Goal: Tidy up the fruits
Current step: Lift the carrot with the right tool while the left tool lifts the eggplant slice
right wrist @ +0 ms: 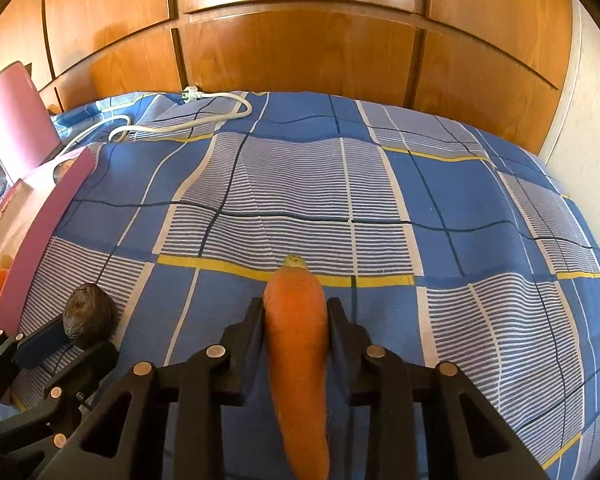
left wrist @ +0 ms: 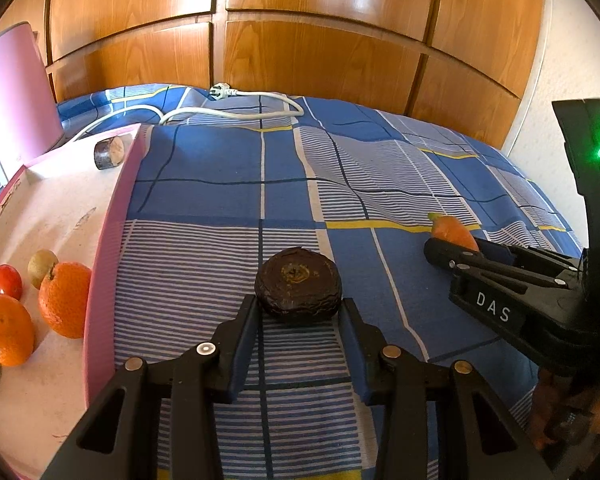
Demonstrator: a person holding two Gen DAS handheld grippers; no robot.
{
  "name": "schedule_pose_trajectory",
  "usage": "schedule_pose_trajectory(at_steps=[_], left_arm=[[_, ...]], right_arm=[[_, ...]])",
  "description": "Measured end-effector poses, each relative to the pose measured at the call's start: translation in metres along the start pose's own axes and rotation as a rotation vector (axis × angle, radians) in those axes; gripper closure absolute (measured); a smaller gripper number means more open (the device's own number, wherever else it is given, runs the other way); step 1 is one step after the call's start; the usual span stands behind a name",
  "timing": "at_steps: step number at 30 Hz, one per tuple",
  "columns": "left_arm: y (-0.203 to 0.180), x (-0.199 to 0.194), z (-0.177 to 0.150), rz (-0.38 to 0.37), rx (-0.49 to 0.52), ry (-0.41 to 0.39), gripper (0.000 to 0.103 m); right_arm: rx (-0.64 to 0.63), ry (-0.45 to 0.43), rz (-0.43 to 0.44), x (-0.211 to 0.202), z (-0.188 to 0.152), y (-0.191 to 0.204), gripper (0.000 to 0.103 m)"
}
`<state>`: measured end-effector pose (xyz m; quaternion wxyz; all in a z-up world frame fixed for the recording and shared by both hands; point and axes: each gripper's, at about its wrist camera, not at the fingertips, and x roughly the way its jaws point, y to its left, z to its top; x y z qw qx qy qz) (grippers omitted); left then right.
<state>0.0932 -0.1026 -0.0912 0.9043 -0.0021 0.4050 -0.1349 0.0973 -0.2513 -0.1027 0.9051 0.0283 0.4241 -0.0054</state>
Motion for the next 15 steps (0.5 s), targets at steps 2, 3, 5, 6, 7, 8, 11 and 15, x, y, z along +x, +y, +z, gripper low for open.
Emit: schedule_pose_trajectory(at_steps=[2,3,5,6,7,8,11,15], left_arm=[[0.0,-0.001,0.001,0.002,-0.001,0.006,0.063],[0.001,-0.002,0.001,0.001,-0.004,0.01,0.063],[0.001,-0.003,0.001,0.0,-0.011,0.019,0.063],[0.001,-0.004,0.001,0.001,-0.01,0.021,0.064],[0.001,-0.005,0.001,0.002,-0.007,0.023,0.064],[0.0,-0.006,0.0,0.004,-0.004,0.025,0.064],[0.0,-0.009,-0.001,0.004,-0.004,0.031,0.064],[0.0,-0.015,-0.005,0.0,-0.003,0.036,0.064]], right_arm=[[-0.001,0.002,0.002,-0.001,-0.001,0.0,0.072],[-0.004,0.002,0.004,-0.002,-0.002,0.001,0.072],[-0.009,0.001,0.01,-0.005,-0.006,0.002,0.072],[-0.012,0.0,0.013,-0.007,-0.009,0.003,0.072],[-0.016,-0.002,0.017,-0.01,-0.011,0.004,0.072],[-0.019,-0.003,0.02,-0.012,-0.014,0.004,0.072],[-0.023,-0.004,0.03,-0.017,-0.019,0.006,0.072],[-0.02,-0.006,0.044,-0.021,-0.024,0.007,0.072]])
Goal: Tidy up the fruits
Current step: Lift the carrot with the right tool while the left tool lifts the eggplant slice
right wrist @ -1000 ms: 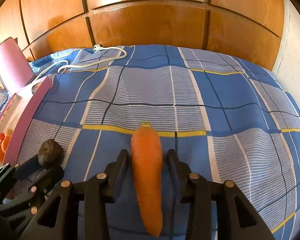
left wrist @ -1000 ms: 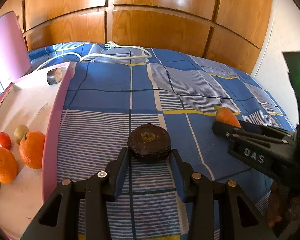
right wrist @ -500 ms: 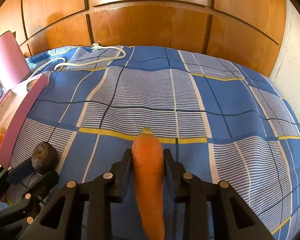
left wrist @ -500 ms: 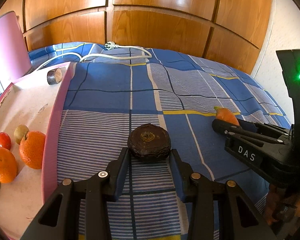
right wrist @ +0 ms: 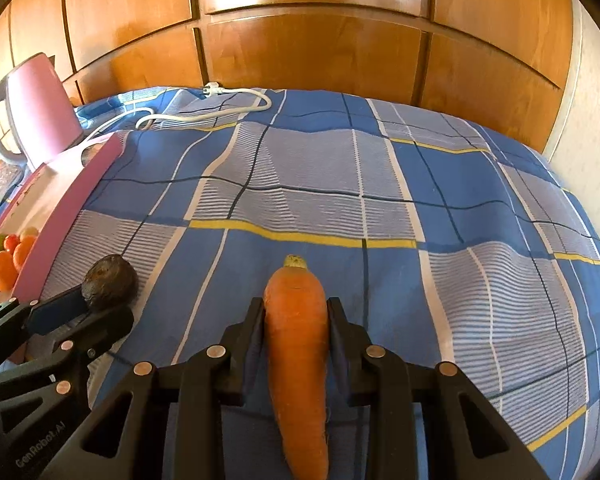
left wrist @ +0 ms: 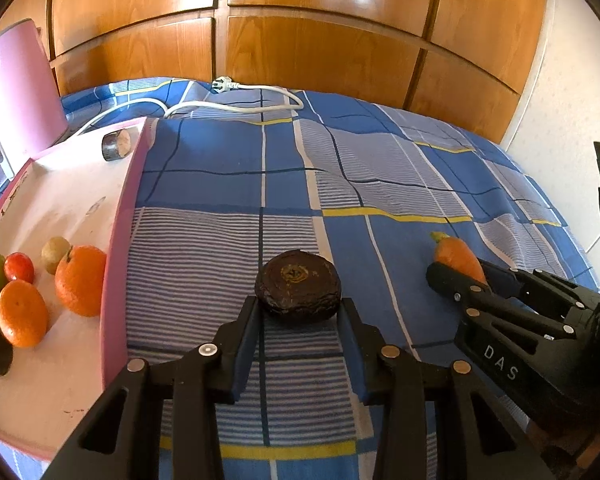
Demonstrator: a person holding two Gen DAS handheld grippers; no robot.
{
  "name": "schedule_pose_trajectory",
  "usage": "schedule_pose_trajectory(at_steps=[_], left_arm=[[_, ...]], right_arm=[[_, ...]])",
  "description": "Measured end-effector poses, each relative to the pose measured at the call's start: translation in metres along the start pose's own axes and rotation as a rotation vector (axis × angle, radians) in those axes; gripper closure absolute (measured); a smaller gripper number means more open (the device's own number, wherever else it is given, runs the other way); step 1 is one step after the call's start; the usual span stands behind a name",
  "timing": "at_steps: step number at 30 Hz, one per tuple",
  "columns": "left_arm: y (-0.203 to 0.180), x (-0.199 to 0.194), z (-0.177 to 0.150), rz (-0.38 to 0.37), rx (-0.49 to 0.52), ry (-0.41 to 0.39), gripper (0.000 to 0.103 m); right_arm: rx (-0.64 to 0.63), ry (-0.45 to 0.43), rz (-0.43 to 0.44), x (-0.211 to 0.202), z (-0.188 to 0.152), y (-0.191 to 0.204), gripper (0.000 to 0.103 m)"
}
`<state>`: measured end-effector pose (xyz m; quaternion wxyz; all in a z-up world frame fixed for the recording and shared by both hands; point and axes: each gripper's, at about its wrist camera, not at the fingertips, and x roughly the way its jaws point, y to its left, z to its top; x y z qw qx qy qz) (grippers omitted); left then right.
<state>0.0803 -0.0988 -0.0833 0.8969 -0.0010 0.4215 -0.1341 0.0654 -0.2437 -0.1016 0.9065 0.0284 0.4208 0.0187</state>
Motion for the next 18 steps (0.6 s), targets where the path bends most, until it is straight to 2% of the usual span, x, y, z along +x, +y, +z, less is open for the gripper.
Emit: schedule_pose_trajectory(at_steps=[5,18], left_arm=[[-0.002,-0.01,-0.002,-0.007,0.003,-0.005,0.064],[-0.004,-0.045,-0.001,-0.011,0.012,-0.074,0.064]], right_arm=[[0.001,0.002,0.018,-0.005,-0.005,0.002,0.072],[0.042,0.027,0.075,-0.017,-0.015,0.005,0.072]])
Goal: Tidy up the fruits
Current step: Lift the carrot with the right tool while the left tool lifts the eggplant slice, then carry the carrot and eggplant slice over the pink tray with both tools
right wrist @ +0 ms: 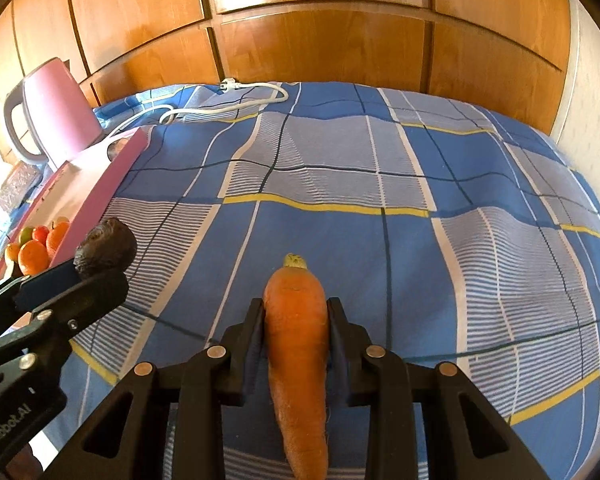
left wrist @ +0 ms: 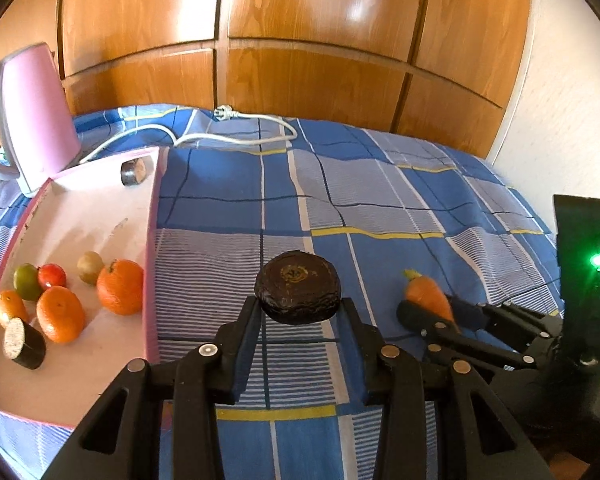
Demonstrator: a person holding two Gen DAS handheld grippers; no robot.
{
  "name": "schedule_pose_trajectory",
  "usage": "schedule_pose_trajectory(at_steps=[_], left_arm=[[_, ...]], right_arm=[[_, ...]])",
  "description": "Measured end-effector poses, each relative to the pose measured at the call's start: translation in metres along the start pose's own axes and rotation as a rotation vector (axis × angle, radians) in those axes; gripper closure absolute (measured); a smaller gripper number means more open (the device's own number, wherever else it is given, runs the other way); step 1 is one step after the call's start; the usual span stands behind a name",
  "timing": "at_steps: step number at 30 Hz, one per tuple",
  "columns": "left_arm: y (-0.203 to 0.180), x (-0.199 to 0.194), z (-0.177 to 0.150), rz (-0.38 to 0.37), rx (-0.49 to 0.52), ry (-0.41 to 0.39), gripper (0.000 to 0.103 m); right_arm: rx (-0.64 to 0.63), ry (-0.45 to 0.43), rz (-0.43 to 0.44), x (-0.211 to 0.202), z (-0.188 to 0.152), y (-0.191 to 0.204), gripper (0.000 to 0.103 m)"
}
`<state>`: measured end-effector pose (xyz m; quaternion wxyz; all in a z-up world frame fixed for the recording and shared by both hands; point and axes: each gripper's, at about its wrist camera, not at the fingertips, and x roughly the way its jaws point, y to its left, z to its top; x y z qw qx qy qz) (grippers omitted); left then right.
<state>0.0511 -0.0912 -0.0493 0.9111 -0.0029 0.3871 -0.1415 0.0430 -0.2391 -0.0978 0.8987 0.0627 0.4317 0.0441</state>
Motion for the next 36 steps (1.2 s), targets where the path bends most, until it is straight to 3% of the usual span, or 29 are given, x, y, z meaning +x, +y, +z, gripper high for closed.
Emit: schedule_pose_trajectory(at_steps=[25,36], left_arm=[[0.026,-0.035,0.005,-0.005,-0.07,-0.063,0.064],[0.096,-0.061,0.015,0.048,-0.221,-0.096,0.064]], right_arm=[[0.05,0.052,0.146,-0.008,-0.002,0.026,0.073],[-0.014,0.055,0.217,-0.012,0.014,0.057,0.073]])
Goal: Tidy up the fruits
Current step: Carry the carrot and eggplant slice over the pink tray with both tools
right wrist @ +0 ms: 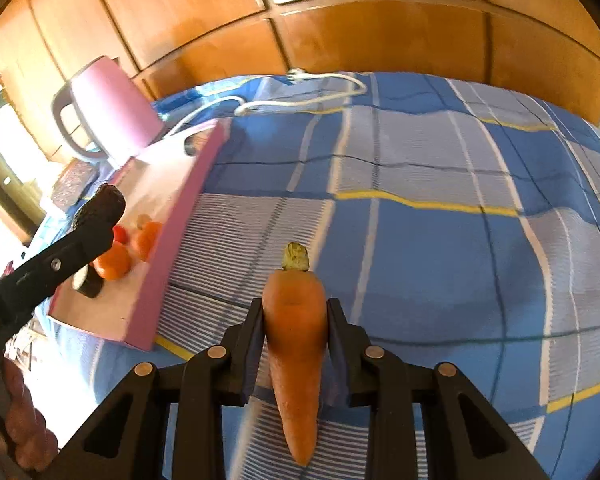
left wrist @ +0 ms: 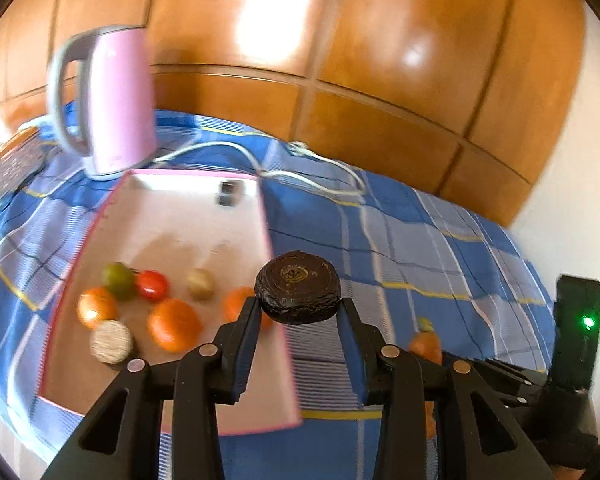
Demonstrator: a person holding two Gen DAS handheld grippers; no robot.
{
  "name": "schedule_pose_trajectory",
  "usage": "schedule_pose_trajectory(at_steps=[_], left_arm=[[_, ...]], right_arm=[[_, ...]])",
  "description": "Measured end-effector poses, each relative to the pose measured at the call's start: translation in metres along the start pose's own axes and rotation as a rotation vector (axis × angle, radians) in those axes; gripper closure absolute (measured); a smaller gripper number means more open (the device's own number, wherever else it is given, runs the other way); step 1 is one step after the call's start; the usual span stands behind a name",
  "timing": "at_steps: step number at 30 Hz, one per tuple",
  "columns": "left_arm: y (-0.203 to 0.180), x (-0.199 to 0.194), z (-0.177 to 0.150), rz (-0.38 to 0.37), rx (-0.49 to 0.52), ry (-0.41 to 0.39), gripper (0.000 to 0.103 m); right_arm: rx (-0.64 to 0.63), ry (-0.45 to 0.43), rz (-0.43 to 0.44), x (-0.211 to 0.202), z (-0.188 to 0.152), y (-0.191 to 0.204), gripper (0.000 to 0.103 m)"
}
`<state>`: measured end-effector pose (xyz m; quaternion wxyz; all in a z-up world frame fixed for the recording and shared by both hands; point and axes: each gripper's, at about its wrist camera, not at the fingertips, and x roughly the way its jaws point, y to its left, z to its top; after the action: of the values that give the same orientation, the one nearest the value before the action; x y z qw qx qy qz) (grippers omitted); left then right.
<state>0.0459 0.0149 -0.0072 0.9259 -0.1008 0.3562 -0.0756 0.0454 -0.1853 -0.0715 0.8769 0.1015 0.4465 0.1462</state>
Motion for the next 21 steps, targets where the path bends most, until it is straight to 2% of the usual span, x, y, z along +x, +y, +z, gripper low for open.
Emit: schedule_pose_trajectory(at_steps=[8,15,18,21], left_arm=[[0.061,-0.01,0.017,0.058,-0.132,-0.029,0.064],[0.087,-0.01,0.026,0.045,-0.175,-0.023,0.064],[0.092,-0.005,0.029,0.045,-0.183,-0.016,0.064],[0.098,-0.002,0.031,0.051,-0.195,-0.013,0.064]], right_arm=[[-0.095,0.002,0.093,0.003,0.025,0.045,0.073],[-0.125,0.021,0.175,0.013,0.048,0.082,0.073],[-0.15,0.02,0.152,0.019,0.059,0.096,0.073],[-0.159,0.013,0.178,0.021,0.068,0.105,0.074]])
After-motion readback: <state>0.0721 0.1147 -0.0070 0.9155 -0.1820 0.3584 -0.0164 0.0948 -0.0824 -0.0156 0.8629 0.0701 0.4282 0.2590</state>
